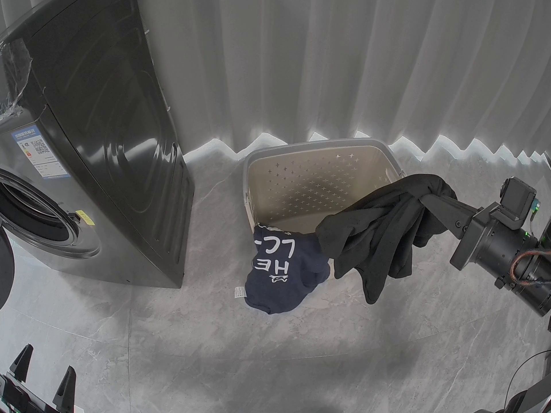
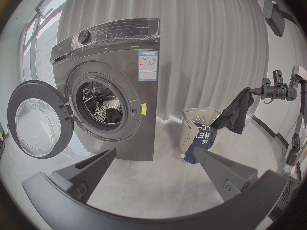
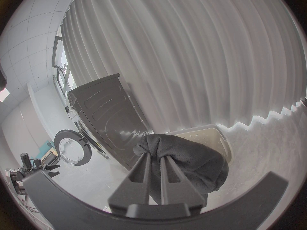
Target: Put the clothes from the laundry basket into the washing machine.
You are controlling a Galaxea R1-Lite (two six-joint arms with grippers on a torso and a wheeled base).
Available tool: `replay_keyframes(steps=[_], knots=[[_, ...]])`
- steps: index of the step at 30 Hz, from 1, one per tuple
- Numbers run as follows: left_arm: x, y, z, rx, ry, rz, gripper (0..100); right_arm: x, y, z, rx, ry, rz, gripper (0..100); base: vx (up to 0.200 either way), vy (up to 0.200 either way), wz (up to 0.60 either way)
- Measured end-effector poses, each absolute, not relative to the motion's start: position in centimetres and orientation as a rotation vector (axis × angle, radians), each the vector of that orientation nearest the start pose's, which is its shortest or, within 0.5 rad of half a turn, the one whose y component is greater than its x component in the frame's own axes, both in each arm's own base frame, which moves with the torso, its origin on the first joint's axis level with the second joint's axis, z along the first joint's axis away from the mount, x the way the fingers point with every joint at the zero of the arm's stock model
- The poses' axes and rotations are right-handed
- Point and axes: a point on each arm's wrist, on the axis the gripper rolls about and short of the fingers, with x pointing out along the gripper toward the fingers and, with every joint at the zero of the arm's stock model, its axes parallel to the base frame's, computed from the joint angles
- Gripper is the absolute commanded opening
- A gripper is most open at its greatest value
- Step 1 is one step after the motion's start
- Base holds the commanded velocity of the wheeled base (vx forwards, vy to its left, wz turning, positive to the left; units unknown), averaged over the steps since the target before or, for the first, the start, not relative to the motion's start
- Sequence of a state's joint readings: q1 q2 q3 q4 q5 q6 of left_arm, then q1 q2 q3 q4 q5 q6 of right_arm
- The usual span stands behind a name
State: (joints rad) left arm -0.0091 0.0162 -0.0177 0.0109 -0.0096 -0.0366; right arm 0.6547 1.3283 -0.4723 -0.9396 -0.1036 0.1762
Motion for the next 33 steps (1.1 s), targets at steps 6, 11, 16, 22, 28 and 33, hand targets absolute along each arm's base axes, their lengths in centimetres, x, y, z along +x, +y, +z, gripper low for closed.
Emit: replay_keyframes(steps=[6,11,16,22,28,33], knots=[[-2.29,0.0,7.96,-0.037,0.01,-0.018,100,16.14,12.1,21.85,0.205,-0.036,0.557,0,0.0,0.2,0.0],[-2.29,0.0,7.96,-0.035,0.01,-0.019,100,16.13,12.07,21.95,0.208,-0.041,0.557,0,0.0,0.2,0.0],[-2.29,0.0,7.96,-0.037,0.01,-0.018,100,16.13,12.07,22.06,0.211,-0.045,0.559,0,0.0,0.2,0.0],[-2.29,0.0,7.97,-0.037,0.009,-0.019,100,16.17,12.07,22.18,0.213,-0.051,0.56,0,0.0,0.2,0.0],[-2.29,0.0,7.96,-0.035,0.01,-0.02,100,16.22,12.06,22.15,0.213,-0.05,0.558,0,0.0,0.2,0.0],[-2.29,0.0,7.95,-0.036,0.011,-0.021,100,16.24,12.07,22.16,0.214,-0.051,0.56,0,0.0,0.2,0.0]])
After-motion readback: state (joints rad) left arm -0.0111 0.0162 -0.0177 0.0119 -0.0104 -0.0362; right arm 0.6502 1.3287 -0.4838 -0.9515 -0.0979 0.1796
